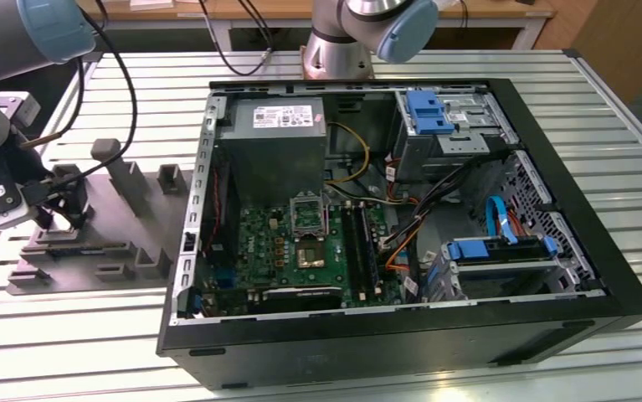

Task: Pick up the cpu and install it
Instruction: 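Pick up the cpu and move it towards the insertion slot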

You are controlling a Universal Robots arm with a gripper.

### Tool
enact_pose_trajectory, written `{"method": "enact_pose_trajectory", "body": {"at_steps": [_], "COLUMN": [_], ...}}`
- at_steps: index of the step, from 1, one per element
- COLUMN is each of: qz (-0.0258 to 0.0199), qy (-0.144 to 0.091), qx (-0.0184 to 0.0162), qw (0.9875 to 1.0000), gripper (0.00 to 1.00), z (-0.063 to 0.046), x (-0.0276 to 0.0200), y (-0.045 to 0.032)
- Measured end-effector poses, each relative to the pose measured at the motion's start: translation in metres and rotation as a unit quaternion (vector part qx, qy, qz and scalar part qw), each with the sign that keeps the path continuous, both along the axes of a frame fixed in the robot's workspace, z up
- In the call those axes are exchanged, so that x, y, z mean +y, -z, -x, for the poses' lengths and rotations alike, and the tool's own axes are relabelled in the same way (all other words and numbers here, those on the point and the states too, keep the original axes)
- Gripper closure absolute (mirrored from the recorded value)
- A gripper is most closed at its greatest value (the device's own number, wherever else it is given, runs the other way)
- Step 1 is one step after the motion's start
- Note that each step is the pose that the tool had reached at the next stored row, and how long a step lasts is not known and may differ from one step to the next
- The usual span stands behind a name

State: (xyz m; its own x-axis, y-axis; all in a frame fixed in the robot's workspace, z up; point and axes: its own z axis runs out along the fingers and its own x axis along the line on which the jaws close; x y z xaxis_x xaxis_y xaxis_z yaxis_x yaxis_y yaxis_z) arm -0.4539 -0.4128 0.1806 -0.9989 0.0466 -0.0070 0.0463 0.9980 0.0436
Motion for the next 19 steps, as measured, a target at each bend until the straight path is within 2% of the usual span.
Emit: {"method": "enact_pose_trajectory", "body": {"at_steps": [9,19], "qz": [0.0,0.0], "qy": [0.0,0.0], "qx": [-0.0003,-0.0028], "qw": [1.0,1.0], "gripper": [0.48,0.48], "z": [0.0001,0.0009], "x": [0.0,0.0], "y": [-0.0015,-0.0022]}}
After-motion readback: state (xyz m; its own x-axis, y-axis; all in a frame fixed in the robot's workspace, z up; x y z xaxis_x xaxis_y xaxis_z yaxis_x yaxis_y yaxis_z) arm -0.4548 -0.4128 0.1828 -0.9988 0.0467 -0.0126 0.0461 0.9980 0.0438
